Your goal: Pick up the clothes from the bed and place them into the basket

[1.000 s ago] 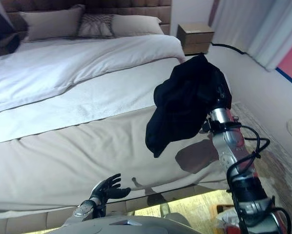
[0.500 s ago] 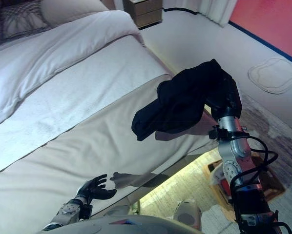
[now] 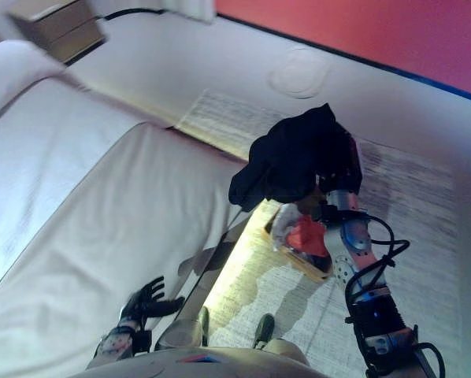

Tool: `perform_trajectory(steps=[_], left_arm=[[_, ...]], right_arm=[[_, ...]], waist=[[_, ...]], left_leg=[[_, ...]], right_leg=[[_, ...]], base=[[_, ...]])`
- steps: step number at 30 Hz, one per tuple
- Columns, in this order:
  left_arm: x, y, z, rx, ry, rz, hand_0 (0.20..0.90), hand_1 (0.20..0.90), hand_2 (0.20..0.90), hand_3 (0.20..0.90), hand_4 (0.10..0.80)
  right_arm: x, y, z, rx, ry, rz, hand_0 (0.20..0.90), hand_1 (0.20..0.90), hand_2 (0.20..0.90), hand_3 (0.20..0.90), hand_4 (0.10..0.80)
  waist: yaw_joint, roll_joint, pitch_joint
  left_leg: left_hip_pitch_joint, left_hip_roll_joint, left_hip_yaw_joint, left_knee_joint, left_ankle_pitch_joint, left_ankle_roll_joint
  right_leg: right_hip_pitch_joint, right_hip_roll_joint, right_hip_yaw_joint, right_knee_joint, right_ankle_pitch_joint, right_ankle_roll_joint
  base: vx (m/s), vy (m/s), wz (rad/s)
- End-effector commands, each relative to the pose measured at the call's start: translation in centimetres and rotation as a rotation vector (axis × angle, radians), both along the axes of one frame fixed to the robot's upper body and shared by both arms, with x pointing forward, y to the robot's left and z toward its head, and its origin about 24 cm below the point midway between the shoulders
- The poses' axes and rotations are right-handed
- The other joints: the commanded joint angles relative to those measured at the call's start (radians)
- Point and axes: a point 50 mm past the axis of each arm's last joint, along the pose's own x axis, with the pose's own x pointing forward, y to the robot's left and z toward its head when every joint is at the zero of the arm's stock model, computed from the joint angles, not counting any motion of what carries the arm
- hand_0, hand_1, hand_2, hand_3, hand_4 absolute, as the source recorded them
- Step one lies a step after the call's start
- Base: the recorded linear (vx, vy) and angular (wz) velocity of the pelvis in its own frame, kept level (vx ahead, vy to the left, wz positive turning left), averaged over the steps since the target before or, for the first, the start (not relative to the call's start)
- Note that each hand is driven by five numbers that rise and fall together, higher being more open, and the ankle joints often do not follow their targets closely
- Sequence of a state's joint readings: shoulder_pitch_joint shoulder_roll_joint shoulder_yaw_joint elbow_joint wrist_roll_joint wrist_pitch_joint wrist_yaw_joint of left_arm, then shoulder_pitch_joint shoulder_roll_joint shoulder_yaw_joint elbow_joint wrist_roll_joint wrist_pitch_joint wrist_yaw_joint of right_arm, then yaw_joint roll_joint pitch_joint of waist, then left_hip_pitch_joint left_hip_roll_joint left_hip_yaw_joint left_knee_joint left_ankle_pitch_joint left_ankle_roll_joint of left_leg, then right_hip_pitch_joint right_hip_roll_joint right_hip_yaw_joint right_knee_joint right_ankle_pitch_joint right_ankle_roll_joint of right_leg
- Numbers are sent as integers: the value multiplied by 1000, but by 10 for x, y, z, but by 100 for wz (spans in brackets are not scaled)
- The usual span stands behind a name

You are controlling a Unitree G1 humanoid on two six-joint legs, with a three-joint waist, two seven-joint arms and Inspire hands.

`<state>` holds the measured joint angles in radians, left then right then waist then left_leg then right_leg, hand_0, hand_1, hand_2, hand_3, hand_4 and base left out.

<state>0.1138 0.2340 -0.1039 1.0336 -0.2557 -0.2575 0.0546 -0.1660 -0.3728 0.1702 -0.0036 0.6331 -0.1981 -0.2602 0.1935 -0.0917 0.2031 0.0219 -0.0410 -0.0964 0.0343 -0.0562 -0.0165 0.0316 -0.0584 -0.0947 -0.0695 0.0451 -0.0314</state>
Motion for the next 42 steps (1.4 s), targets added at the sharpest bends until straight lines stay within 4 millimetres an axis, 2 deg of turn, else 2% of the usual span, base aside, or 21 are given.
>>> perform_trajectory(steps=[1,5,8,10,11,12,14,18,21,25,28,32,42], left_arm=[[12,3,8,19,-83,-59,900,900,900,900,800],[13,8,8,23,-57,-54,900,900,900,900,800],[9,14,7,40,-36,-38,900,900,900,900,800],[4,21,8,54,-31,0,900,900,900,900,800],[4,23,9,60,-38,16,900,900,900,900,800],[4,24,10,63,-43,36,900,900,900,900,800],[6,28,10,71,-44,71,900,900,900,900,800],[4,28,9,83,-21,9,900,900,900,900,800],[3,25,8,74,-26,6,900,900,900,900,800],[5,22,8,81,-22,-34,900,900,900,900,800],[3,24,8,82,-14,-34,900,900,900,900,800],[-5,24,6,85,7,-32,900,900,900,900,800],[-6,27,6,81,11,-55,900,900,900,900,800]], right_arm=[[1,6,68,-15,-330,-67,300,300,300,200,100],[0,-9,53,-34,-266,-129,300,300,300,200,100],[3,-17,50,-36,-229,-151,300,300,300,200,100],[6,-15,48,-33,-206,-147,300,300,300,200,100],[6,-16,47,-27,-197,-154,300,300,300,200,100],[6,-17,44,-27,-186,-162,300,300,300,200,100],[8,-20,38,-9,-152,-158,300,300,300,200,100],[18,-28,26,10,-69,-170,300,300,300,200,100],[21,-32,18,28,-12,-185,300,300,300,200,100],[24,-41,-4,64,97,-299,300,300,300,200,100],[23,-47,-13,63,141,-343,300,300,300,200,100],[22,-66,-27,41,218,-434,300,300,300,200,100],[29,-109,-16,-17,259,-634,300,300,300,200,100]], waist=[[5,62,-73],[-19,83,-97],[-19,86,-102],[0,94,-97],[0,100,-94],[-6,102,-90],[-5,101,-89],[22,68,-88],[39,60,-93],[76,50,-96],[83,53,-98],[95,66,-100],[123,82,-84]], left_leg=[[-76,43,56,31,52,-25],[-30,35,66,-29,54,-15],[-6,37,87,-57,55,-7],[0,47,114,-60,57,-1],[1,51,107,-68,59,7],[9,51,110,-86,64,11],[4,70,122,-105,85,-8],[-30,80,118,-91,103,-31],[-39,86,112,-93,115,-42],[-50,88,93,-93,120,-51],[-46,86,84,-95,121,-52],[-52,82,68,-89,124,-56],[-64,78,40,-78,127,-70]], right_leg=[[76,-66,-159,54,-53,117],[62,-84,-160,56,-43,141],[45,-111,-194,110,-42,163],[11,-153,-248,223,-24,177],[-12,-163,-237,269,-22,177],[-33,-160,-229,281,-15,177],[-10,-118,-242,183,-62,158],[43,-90,-262,86,-50,146],[73,-81,-276,48,-42,142],[108,-76,-312,20,-45,134],[121,-71,-320,15,-49,129],[127,-67,-323,14,-54,125],[142,-68,-345,16,-63,120]], base=[[2,153,-108],[8,108,-30],[-26,40,-20],[-76,14,-25],[-77,-29,-41],[-61,-76,-36],[-51,-151,-9],[-4,-161,-12],[27,-89,-1],[51,-74,12],[58,-25,13],[28,-3,10],[12,-21,7]])
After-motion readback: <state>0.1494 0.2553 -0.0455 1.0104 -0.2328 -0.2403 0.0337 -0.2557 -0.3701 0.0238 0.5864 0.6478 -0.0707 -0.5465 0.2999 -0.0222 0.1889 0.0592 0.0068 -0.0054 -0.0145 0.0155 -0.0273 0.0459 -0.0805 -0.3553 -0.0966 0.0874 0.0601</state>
